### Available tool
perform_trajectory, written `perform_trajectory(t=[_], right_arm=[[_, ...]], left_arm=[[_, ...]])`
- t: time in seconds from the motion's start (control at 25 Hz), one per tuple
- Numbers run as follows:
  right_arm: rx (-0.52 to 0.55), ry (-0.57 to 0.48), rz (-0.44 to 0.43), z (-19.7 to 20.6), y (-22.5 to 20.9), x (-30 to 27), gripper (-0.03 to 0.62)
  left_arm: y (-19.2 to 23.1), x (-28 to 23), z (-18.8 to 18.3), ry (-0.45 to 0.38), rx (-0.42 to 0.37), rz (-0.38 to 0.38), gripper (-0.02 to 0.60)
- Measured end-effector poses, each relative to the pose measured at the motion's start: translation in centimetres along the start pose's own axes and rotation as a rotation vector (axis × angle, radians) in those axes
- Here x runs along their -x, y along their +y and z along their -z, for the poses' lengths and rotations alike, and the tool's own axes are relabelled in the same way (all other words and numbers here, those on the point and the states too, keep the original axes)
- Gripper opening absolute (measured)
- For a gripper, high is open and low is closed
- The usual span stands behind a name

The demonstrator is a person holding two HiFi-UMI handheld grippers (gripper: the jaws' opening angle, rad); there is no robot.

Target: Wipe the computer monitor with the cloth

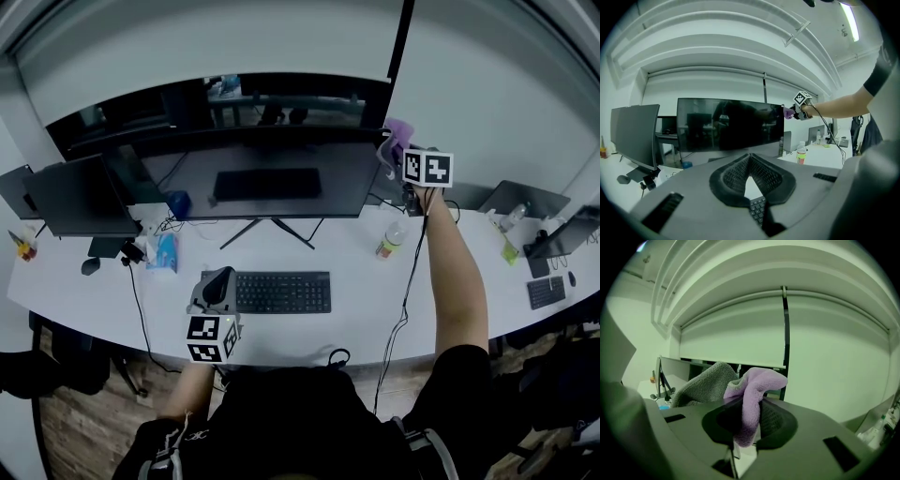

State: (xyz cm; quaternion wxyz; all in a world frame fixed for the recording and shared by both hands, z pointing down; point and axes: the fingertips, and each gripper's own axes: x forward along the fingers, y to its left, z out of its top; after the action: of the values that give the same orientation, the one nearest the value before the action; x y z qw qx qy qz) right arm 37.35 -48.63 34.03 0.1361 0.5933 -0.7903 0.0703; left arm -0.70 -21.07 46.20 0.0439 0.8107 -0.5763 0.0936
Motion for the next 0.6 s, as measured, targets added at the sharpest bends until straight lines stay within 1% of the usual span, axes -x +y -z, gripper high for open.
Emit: perform_trajectory(t=[0.12,0.24,0.44,0.6], right_arm=[[-0.015,-0.009,0.010,0.8,-0.1,-0.3,0.089],[-0.019,-0.024,0.040,1.4,-0.1,-0.5,0.089],[0.019,-0.058,0.115,2.3,-0.2,-0.4,0.089],[0.033,-0.066,0.142,3.3,0.1,-0.6,0.089]], left_arm=[[-0.3,-0.1,0.1,0.000,0.001,0.003,0.014],[-0.3,0.2,0.2,-0.001,0.007,-0.004,0.014],[-0.4,0.4,0.6,0.001,0.022,-0.015,0.014],[-0.8,0.4,0.8,0.002,0.025,-0.008,0.014]])
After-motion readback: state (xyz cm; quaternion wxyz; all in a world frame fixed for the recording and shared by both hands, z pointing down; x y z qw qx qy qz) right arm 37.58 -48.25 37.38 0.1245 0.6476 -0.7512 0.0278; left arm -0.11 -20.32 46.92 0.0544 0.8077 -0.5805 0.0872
